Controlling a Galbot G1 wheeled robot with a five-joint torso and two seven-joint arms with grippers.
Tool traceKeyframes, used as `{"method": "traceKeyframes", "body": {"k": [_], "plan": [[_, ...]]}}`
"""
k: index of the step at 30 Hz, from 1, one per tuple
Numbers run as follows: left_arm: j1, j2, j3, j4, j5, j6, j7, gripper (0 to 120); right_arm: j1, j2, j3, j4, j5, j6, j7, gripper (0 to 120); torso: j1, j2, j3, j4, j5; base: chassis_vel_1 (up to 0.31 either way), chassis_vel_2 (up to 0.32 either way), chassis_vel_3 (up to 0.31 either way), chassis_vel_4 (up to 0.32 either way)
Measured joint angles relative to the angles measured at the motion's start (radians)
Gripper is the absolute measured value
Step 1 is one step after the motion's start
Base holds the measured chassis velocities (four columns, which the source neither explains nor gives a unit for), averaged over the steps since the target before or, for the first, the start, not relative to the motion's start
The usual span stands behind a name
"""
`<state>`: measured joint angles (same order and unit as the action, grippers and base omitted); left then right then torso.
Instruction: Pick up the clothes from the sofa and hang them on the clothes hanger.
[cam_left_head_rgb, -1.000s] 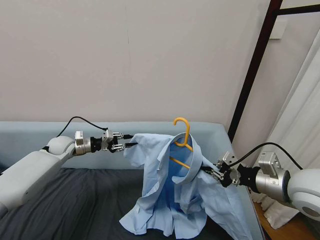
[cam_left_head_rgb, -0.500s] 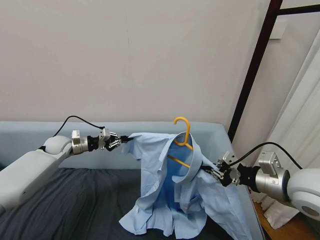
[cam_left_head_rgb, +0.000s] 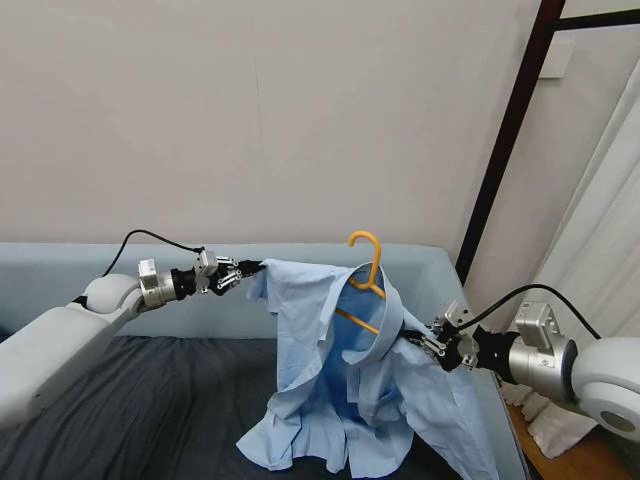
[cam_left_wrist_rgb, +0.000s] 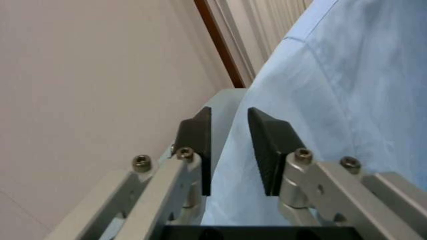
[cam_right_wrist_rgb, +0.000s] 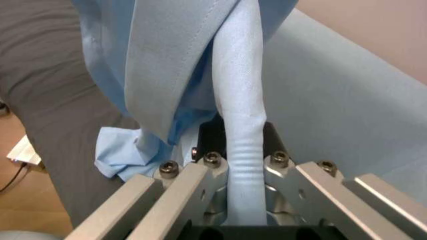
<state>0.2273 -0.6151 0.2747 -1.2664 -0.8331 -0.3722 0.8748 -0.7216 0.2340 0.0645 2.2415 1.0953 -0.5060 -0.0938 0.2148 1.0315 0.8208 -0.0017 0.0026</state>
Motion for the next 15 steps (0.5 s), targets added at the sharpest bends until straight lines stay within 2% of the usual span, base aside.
{"method": "traceKeyframes", "body": {"k": [1, 4, 5, 7, 10, 11, 13, 15], "plan": [[0.0, 0.0, 0.0, 0.0, 0.0, 0.0, 0.0, 30, 0.0, 0.0, 0.0, 0.0, 0.0, 0.0, 0.0, 1, 0.0, 0.0, 0.0, 0.0, 0.0, 0.0, 0.0, 0.0, 0.0], [0.062, 0.048, -0.074, -0.053, -0.003, 0.004, -0.006, 44, 0.008, 0.003, 0.001, -0.015, 0.033, -0.002, 0.017, 1, 0.0, 0.0, 0.0, 0.0004, 0.0001, 0.0, 0.0, 0.0, 0.0], [0.062, 0.048, -0.074, -0.053, -0.003, 0.004, -0.006, 44, 0.008, 0.003, 0.001, -0.015, 0.033, -0.002, 0.017, 1, 0.0, 0.0, 0.0, 0.0004, 0.0001, 0.0, 0.0, 0.0, 0.0], [0.153, 0.074, -0.144, -0.124, -0.018, 0.015, -0.039, 53, 0.009, 0.004, 0.002, -0.021, 0.044, -0.003, 0.026, 1, 0.0, 0.0, 0.0, 0.0003, 0.0, 0.0, 0.0, 0.0, 0.0], [0.28, 0.094, -0.219, -0.256, -0.042, 0.043, -0.15, 64, 0.008, 0.011, 0.002, -0.022, 0.052, -0.005, 0.039, 1, 0.0, 0.0, 0.0, 0.0008, -0.0004, 0.0, 0.0, 0.0, 0.0], [0.28, 0.094, -0.219, -0.256, -0.042, 0.043, -0.15, 64, 0.008, 0.011, 0.002, -0.022, 0.052, -0.005, 0.039, 1, 0.0, 0.0, 0.0, 0.0008, -0.0004, 0.0, 0.0, 0.0, 0.0], [0.355, 0.093, -0.237, -0.387, -0.055, 0.074, -0.3, 76, 0.006, 0.012, 0.002, -0.021, 0.058, -0.008, 0.054, 1, 0.0, 0.0, 0.0, 0.0004, 0.0001, 0.0, 0.0, 0.0, 0.0], [0.371, 0.081, -0.221, -0.471, -0.067, 0.095, -0.382, 84, 0.004, 0.008, 0.005, -0.017, 0.066, -0.011, 0.066, 1, 0.0, 0.0, 0.0, 0.0, -0.0001, 0.0, 0.0, 0.0, 0.0]]}}
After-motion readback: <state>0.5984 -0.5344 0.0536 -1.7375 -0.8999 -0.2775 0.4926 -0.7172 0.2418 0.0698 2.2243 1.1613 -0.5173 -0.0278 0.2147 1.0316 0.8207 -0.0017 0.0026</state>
